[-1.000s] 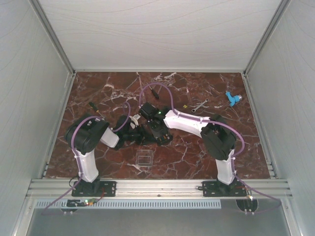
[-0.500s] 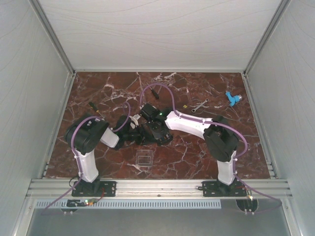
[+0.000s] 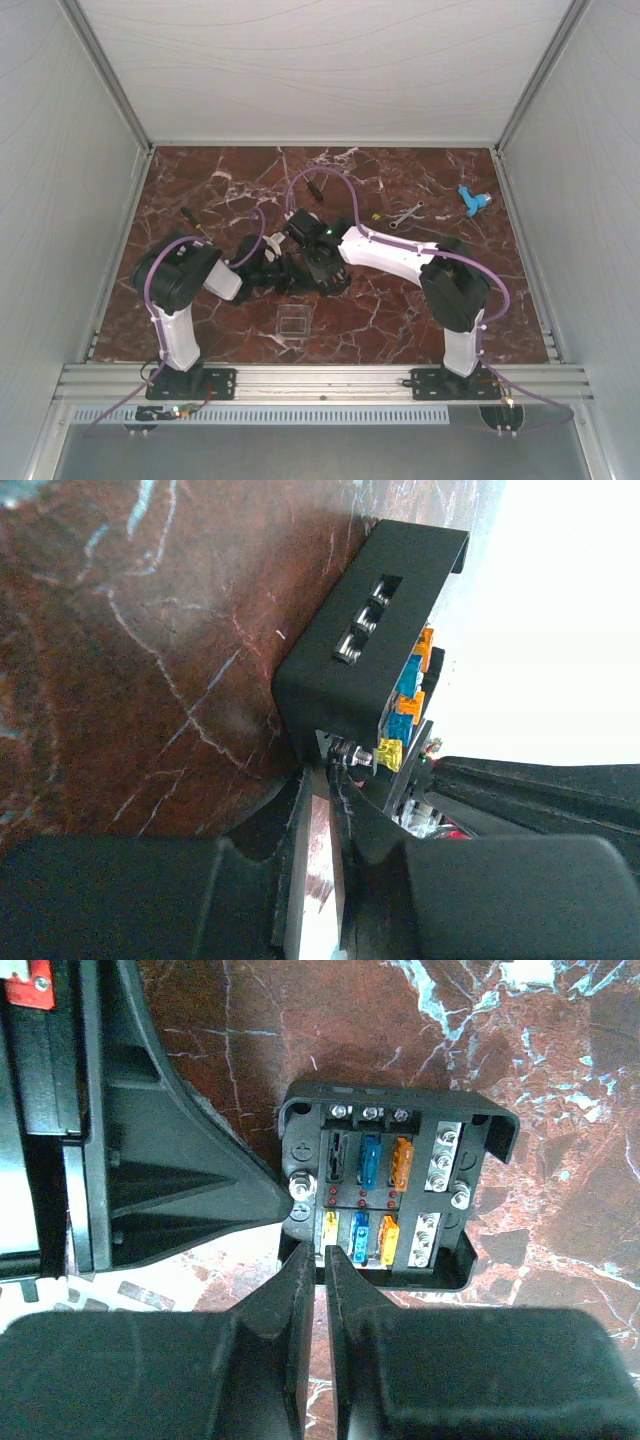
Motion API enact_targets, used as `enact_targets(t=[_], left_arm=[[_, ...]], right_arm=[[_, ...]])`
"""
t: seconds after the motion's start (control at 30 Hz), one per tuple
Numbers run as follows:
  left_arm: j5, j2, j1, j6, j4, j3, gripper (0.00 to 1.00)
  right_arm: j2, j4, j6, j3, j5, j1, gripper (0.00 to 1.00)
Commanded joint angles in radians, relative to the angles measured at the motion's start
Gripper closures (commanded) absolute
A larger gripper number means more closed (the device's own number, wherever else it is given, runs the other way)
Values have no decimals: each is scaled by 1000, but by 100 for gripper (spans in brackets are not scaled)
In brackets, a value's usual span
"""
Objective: Snap on the fuse box
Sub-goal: Install the fuse at the fuse box base.
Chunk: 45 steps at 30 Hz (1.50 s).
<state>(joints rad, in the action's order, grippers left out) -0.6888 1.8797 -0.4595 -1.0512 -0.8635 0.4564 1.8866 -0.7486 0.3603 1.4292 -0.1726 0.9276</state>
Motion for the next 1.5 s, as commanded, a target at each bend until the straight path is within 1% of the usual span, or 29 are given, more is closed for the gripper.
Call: enact_targets(t=[0.0,0.3,0.47,0.53,0.6,0.7,0.83,1.0,1.1,1.23,1.3,1.37,1.47], left_arm=[[18,-6,-15,14,12,5,89],[16,-5,-16,13,9,5,89],[16,-4,-16,12,7,5,89],[16,-4,-16,13,7,5,89],[16,-5,-16,13,7,6,89],[14,0,-16,11,5,7,89],[12,7,-16,9,0,7,89],[10,9,-16,7,-3,7,89],[11,9,-16,7,-3,7,89],[12,5,-18,7,-3,6,90],[12,0,-19,9,-1,4,90],[14,-6,-20,12,3,2,90],[14,-14,-29,12,5,1,89]], right_arm=[[28,10,19,-9,-24,2,94],[61,1,18,-11,3,-1,95],[97,-43,17,4,13,0,96],[120,-64,13,6,35,0,100],[141,-79,6,2,62,1,100],[173,-89,-6,-21,110,10,100],[209,-84,-4,-93,170,16,100],[231,-60,12,-205,195,18,100],[247,-40,18,-228,206,19,100],[258,-21,20,-202,203,17,100],[244,-22,16,-181,183,19,100],[186,-2,10,-174,156,24,100],[75,28,5,-158,108,25,92]])
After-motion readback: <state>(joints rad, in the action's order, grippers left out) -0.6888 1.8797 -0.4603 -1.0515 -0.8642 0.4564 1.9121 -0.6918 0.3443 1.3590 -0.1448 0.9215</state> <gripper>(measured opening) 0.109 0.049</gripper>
